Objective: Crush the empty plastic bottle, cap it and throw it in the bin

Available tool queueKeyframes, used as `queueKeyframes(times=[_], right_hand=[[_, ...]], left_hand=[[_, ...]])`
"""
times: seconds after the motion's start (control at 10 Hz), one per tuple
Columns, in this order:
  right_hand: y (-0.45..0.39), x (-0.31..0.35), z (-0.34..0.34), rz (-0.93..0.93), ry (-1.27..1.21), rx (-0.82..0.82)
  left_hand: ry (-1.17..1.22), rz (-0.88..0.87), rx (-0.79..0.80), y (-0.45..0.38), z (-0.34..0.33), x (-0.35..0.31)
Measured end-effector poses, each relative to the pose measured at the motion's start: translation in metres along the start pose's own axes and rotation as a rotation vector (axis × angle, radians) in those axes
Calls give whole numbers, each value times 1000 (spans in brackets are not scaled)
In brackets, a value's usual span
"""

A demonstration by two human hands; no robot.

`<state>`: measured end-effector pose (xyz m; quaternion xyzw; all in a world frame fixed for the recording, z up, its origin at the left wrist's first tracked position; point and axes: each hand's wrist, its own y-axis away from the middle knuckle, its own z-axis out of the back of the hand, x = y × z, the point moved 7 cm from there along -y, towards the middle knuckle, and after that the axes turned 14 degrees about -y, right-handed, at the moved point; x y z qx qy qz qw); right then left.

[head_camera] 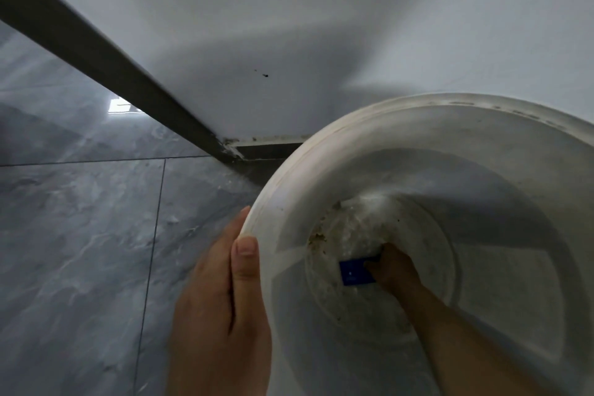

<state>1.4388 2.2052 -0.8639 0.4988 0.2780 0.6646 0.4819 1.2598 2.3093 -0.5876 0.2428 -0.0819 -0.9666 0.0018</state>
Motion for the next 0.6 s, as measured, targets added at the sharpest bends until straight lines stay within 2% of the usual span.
queueKeyframes(times=[0.2, 0.4, 0.6], right_hand=[[25, 10, 15, 48, -54, 18], [95, 26, 60, 22, -49, 22], [203, 63, 123, 39, -76, 7]], left_hand=[[13, -24, 31, -1, -3, -3], [-22, -54, 59, 4, -1, -10], [-30, -19, 328, 6, 9, -21]])
